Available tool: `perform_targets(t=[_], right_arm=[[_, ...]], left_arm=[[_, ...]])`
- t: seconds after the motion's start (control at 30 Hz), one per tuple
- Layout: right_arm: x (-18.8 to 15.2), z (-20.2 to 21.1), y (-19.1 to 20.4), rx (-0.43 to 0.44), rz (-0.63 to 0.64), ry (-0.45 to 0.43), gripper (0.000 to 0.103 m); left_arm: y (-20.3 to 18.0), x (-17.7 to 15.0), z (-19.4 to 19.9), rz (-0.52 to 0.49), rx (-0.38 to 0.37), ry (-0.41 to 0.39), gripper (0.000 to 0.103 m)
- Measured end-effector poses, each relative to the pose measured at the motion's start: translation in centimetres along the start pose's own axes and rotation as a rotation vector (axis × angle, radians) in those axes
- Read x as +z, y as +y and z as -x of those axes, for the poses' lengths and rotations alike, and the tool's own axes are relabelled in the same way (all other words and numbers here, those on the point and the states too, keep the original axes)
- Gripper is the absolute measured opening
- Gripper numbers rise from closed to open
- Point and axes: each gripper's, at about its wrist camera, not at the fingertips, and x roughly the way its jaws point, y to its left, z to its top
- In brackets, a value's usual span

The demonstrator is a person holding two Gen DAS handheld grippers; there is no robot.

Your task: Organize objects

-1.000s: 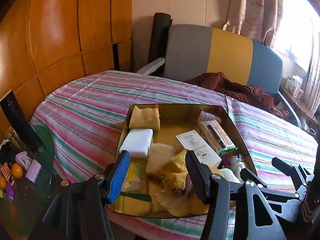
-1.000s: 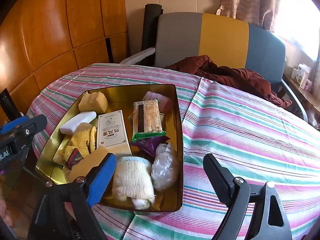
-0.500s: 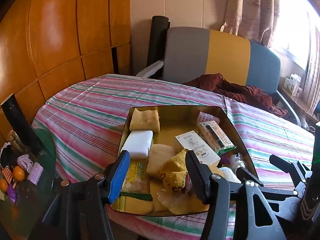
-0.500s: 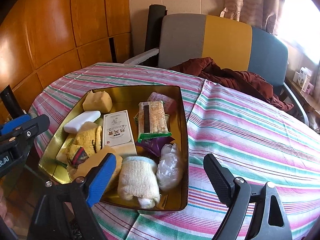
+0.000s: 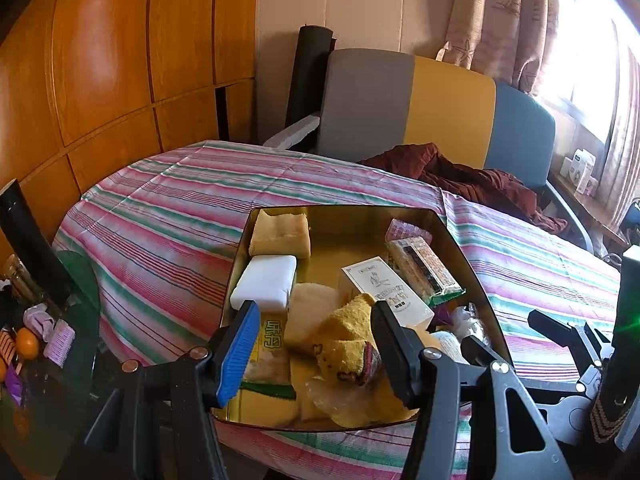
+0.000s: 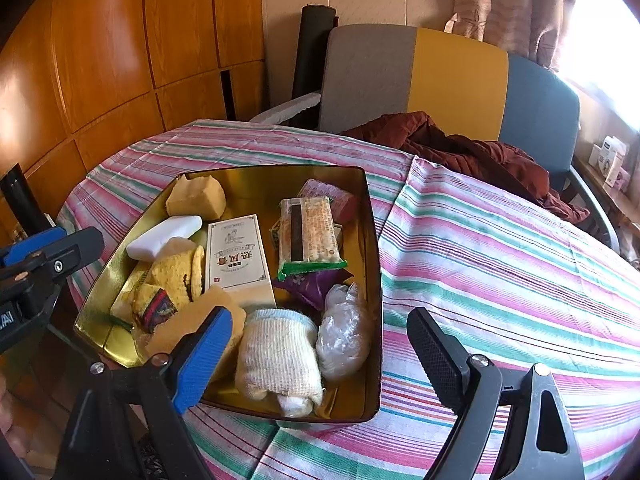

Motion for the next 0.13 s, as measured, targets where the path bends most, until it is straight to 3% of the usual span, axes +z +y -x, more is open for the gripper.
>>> perform_targets(t=[0.13], right_arm=[[0.07, 0.15, -0.07, 0.001, -0.001, -0.008, 0.09]], left_arm=[[0.13, -0.03, -0.09, -0.001, 0.004, -0.004, 0.058]])
